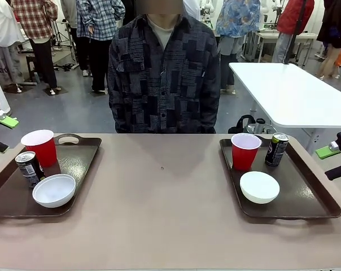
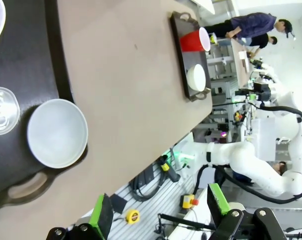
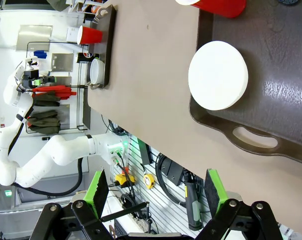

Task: Prepare tableware on both trays.
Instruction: Pick up a Picnic Bowl from the table and place it on a Handle tray.

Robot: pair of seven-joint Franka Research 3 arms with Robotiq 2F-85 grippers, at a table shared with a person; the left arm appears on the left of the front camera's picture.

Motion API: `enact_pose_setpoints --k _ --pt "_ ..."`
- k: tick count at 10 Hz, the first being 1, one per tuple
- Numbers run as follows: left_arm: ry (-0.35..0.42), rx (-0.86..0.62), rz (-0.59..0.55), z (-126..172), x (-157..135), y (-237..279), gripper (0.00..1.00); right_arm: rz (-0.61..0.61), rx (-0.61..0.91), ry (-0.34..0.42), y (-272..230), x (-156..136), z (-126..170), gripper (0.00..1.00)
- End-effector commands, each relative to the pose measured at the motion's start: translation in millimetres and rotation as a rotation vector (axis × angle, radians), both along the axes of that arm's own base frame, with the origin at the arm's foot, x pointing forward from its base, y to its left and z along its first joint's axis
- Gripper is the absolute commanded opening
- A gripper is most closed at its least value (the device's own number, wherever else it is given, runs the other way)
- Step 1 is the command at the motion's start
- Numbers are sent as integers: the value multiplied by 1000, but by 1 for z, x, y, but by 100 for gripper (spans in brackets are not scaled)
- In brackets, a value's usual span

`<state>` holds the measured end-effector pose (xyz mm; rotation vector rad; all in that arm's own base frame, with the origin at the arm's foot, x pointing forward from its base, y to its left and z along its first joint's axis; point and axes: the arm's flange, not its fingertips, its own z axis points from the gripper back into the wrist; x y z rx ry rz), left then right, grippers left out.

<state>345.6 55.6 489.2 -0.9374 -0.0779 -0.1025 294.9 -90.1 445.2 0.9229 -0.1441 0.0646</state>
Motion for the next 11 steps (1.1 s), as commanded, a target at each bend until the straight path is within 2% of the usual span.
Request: enact_pose_setpoints --k 1,11 --pt "12 -14 13 1 -1 -1 100 3 29 -18 0 2 1 100" --pt "12 -14 13 1 -1 -1 100 3 29 -18 0 2 1 100"
